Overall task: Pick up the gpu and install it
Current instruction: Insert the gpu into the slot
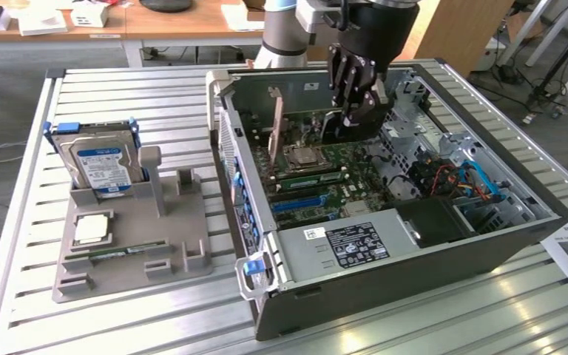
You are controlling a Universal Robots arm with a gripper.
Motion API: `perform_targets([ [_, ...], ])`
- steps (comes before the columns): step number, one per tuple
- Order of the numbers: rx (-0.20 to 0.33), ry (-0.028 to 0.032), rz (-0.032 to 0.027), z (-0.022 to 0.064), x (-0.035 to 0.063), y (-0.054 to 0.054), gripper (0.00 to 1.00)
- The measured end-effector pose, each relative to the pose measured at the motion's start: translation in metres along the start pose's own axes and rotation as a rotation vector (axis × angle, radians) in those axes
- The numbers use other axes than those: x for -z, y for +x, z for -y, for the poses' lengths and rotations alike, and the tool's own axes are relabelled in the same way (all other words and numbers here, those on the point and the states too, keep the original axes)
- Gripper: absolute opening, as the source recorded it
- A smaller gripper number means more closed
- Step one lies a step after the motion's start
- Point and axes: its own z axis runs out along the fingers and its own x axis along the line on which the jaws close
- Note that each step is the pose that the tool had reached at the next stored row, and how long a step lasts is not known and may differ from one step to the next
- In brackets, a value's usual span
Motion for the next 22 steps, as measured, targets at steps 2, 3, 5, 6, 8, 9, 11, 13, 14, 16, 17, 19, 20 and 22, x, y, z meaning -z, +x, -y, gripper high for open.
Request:
perform_targets([
  [2,0.000,0.0000,0.0000,-0.0006,-0.0038,0.001,0.28],
  [3,0.000,0.0001,0.0001,-0.0008,-0.0056,0.001,0.28],
  [5,-0.001,0.0000,0.0000,-0.0011,-0.0091,0.002,0.28],
  [6,-0.001,0.0001,0.0002,-0.0011,-0.0111,0.002,0.28],
  [8,-0.001,0.0001,0.0001,-0.0012,-0.0147,0.003,0.28],
  [9,-0.001,0.0000,0.0001,-0.0011,-0.0165,0.004,0.28],
  [11,-0.001,-0.0002,0.0000,-0.0011,-0.0201,0.004,0.28],
  [13,-0.001,-0.0002,0.0001,-0.0011,-0.0237,0.005,0.28],
  [14,-0.001,-0.0002,0.0001,-0.0011,-0.0256,0.005,0.28],
  [16,-0.001,-0.0002,0.0000,-0.0011,-0.0292,0.005,0.28],
  [17,-0.001,-0.0002,0.0001,-0.0011,-0.0310,0.006,0.28],
  [19,-0.001,-0.0003,0.0000,-0.0011,-0.0346,0.006,0.28],
  [20,-0.001,-0.0002,0.0000,-0.0011,-0.0364,0.006,0.28],
  [22,-0.001,-0.0003,0.0000,-0.0011,-0.0401,0.007,0.28],
])
